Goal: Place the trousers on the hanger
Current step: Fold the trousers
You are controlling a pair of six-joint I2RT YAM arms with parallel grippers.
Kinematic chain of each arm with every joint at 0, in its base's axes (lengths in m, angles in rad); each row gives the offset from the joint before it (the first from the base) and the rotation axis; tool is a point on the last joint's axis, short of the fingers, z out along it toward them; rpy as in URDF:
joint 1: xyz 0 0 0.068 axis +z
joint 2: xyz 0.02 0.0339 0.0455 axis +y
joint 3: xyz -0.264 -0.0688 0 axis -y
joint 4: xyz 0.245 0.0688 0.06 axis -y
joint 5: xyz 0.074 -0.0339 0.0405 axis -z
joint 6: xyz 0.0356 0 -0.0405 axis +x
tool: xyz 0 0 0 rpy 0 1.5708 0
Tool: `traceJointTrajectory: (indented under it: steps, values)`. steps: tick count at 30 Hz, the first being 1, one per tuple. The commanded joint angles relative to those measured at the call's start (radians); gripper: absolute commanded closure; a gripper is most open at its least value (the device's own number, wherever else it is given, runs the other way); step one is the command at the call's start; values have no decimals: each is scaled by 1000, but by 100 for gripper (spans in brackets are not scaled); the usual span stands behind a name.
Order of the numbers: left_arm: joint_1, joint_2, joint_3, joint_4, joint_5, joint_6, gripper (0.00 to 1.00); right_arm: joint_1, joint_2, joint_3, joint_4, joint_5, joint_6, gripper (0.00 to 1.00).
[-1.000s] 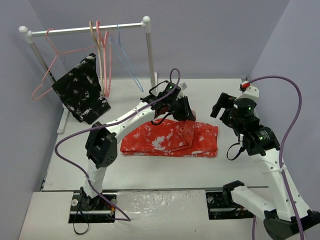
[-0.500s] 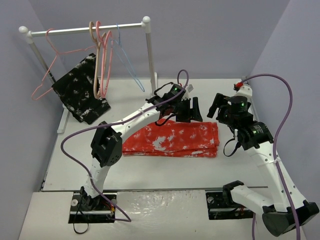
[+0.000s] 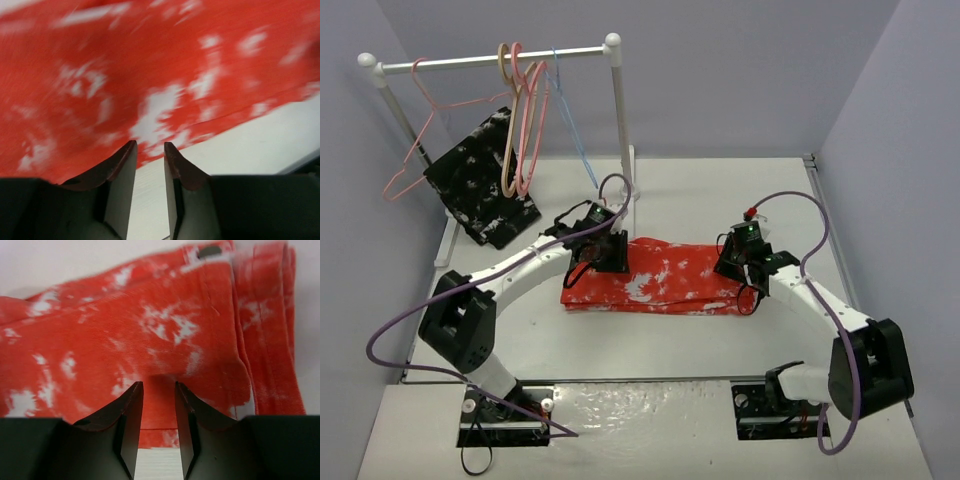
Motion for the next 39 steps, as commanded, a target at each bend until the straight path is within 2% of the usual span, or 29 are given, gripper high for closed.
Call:
traceJointTrajectory:
  steps: [1, 4, 7, 10, 16, 20, 25, 29, 33, 37, 39]
  values:
    - [26, 48, -123, 55, -100, -12, 77, -25, 62, -81, 187, 23, 88, 72]
    - [23, 110, -174, 58, -101, -76, 80, -69, 118, -114, 180, 35, 117, 74]
    - [-2, 123, -266, 106, -77, -152, 89, -104, 164, -115, 155, 53, 137, 75]
    - [-40, 96, -334, 150, -67, -191, 91, -117, 195, -91, 114, 121, 137, 76]
    - [-121, -21, -343, 172, -87, -194, 91, -185, 203, 7, 95, 159, 53, 77]
    - [-94, -190, -337, 141, -138, -183, 86, -151, 168, 115, 133, -2, -70, 77]
    - [56, -287, -356, 189, -79, -135, 86, -35, 98, 164, 212, -248, -114, 73]
    - [141, -231, -349, 252, 36, -55, 86, 86, 119, 146, 356, -446, -70, 71]
    - [177, -146, -345, 321, 113, -11, 86, 188, 205, 81, 511, -524, -31, 72]
    - [210, -93, -348, 317, 83, -4, 87, 229, 334, -2, 689, -585, 22, 77]
    - [225, -81, -349, 285, 4, -20, 91, 229, 385, -74, 758, -571, 30, 80]
